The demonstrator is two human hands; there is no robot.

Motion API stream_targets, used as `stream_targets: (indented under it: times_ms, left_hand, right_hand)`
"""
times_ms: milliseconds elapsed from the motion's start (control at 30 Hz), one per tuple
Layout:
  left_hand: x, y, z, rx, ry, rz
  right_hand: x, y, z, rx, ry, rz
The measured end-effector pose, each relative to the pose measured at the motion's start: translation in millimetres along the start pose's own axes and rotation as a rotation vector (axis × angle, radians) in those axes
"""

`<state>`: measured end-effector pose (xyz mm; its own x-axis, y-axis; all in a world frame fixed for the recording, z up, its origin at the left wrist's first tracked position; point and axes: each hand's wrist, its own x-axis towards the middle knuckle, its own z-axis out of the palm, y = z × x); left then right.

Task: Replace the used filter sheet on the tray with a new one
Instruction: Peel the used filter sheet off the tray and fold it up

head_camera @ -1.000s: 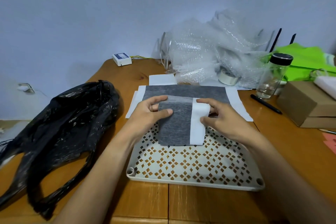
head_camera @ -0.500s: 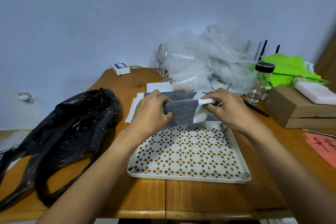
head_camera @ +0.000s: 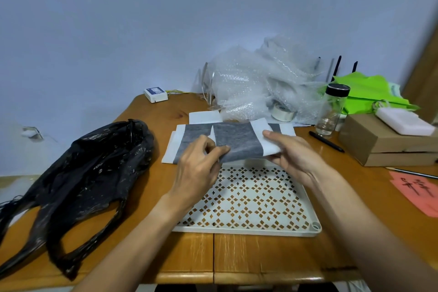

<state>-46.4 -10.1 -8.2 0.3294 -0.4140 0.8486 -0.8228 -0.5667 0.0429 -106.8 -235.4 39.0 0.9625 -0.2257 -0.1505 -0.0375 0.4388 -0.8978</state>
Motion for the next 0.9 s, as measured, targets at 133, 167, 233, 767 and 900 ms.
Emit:
stream_targets:
  times_ms: [133, 167, 233, 767, 900]
  left_hand:
    - [-9.8, 0.9, 4.0, -0.019, 0.02, 0.091]
    - [-11.1, 0.0, 4.7, -0.015, 0.004, 0.091]
    - [-12.7, -3.2, 2.4, -0.015, -0.046, 0.064]
    - [22.5, -12.6, -21.2, -1.078, -0.809, -0.988]
    - [12.9, -9.1, -16.2, -1.153, -0.722, -1.012]
  right_hand:
    - [4.5, 10.0, -1.9, 0.019, -0.011, 0.058]
    - [6.3, 11.9, -3.4, 0.004, -0.008, 0.06]
    - [7.8, 13.3, -5.7, -0.049, 0.014, 0.036]
    - [5.6, 4.9, 10.7, -0.606, -0.126, -0.162]
    - [3.4, 12.6, 12.9, -0.473, -0.135, -0.173]
